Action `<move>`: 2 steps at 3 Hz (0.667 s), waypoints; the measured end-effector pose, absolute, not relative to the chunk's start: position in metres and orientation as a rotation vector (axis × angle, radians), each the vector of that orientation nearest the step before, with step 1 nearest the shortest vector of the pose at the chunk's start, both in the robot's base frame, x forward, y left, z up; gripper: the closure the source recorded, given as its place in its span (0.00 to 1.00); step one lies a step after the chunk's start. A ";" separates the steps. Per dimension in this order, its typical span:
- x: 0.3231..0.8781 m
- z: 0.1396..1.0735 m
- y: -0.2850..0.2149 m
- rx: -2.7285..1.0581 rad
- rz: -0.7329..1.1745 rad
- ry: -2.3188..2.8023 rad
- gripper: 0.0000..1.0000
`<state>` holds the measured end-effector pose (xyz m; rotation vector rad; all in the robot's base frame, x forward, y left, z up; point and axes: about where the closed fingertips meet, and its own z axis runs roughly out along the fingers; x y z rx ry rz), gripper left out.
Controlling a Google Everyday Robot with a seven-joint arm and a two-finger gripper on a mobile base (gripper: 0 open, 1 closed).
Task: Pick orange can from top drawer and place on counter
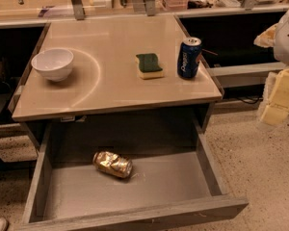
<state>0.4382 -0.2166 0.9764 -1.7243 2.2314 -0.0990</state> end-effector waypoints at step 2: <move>0.418 0.949 -0.178 -1.721 0.007 2.241 0.00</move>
Offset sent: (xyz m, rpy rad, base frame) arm -0.0467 0.0860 -0.0771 0.1207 0.1714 0.0312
